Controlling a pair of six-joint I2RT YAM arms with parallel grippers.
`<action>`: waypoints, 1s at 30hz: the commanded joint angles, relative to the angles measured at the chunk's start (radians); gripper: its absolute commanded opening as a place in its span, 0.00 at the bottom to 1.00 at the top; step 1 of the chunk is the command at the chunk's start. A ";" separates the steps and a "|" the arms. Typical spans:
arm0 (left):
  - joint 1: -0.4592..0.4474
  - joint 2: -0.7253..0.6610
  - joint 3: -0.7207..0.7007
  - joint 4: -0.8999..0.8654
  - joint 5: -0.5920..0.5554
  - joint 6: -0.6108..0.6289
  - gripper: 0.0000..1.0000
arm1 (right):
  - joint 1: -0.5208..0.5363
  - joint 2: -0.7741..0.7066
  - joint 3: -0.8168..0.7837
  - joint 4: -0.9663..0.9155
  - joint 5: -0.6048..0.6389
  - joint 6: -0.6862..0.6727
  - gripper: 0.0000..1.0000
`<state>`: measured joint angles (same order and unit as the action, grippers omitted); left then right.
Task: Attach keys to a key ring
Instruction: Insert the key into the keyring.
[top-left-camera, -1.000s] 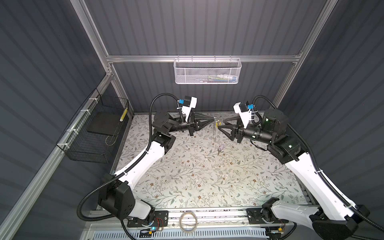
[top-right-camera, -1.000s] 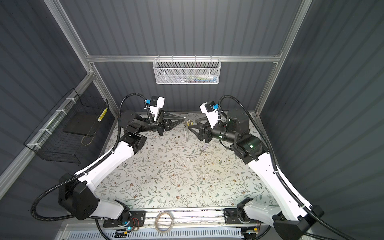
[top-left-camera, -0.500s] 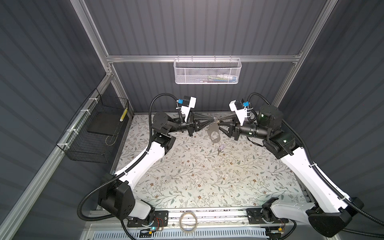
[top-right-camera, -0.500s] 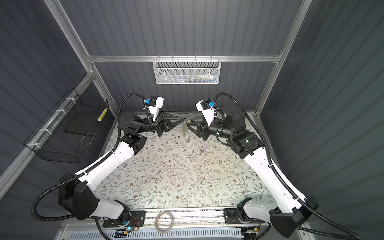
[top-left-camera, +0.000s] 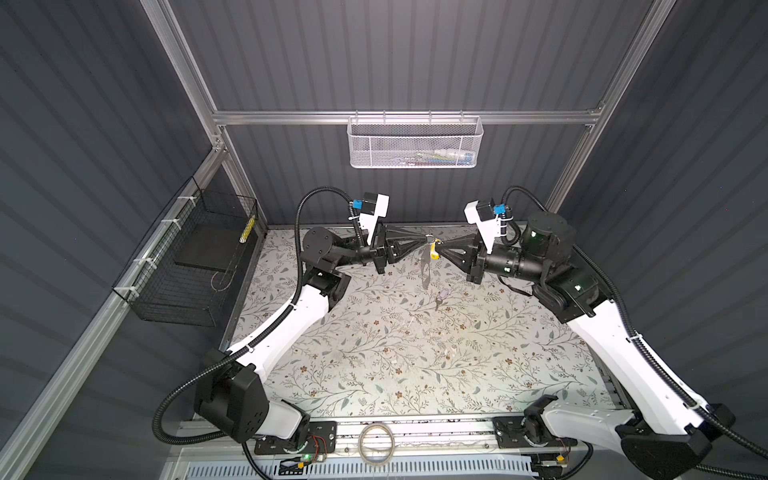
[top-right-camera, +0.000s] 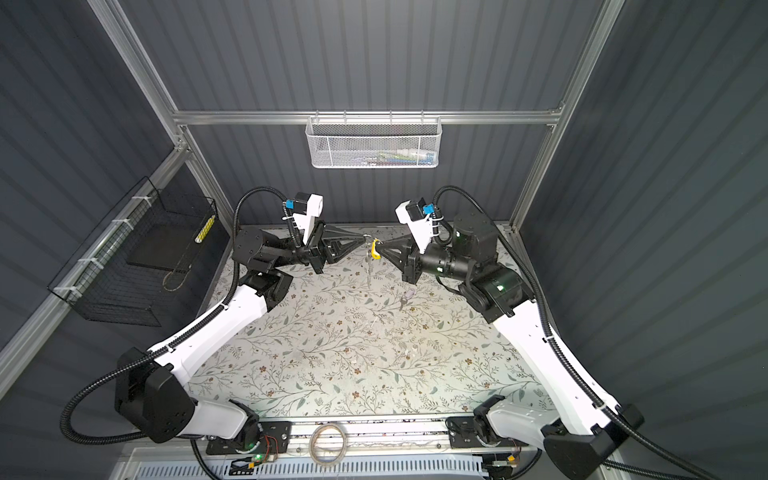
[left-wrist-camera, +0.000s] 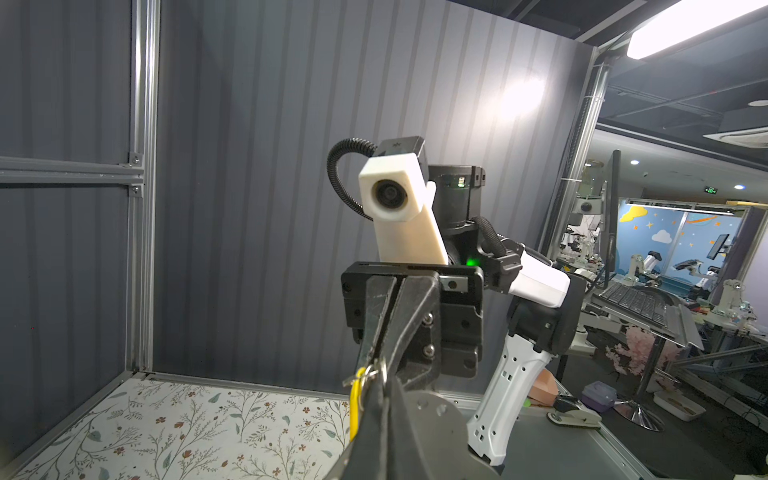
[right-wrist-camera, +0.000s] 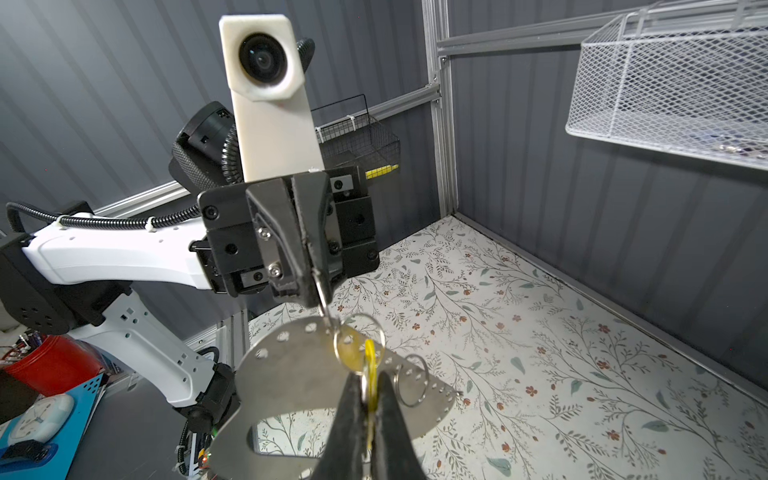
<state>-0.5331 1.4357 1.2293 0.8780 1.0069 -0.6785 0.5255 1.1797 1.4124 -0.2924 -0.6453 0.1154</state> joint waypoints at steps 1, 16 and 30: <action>0.005 -0.029 -0.015 0.041 -0.024 -0.007 0.00 | 0.007 -0.014 -0.013 0.014 -0.010 0.004 0.00; 0.005 -0.089 -0.072 -0.050 -0.152 0.107 0.00 | 0.061 -0.008 -0.008 -0.034 0.069 -0.038 0.00; 0.004 -0.116 -0.130 -0.022 -0.211 0.105 0.00 | 0.119 0.031 0.038 -0.067 0.123 -0.063 0.00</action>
<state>-0.5331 1.3415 1.1027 0.8162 0.8249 -0.5831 0.6361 1.2102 1.4212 -0.3397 -0.5247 0.0650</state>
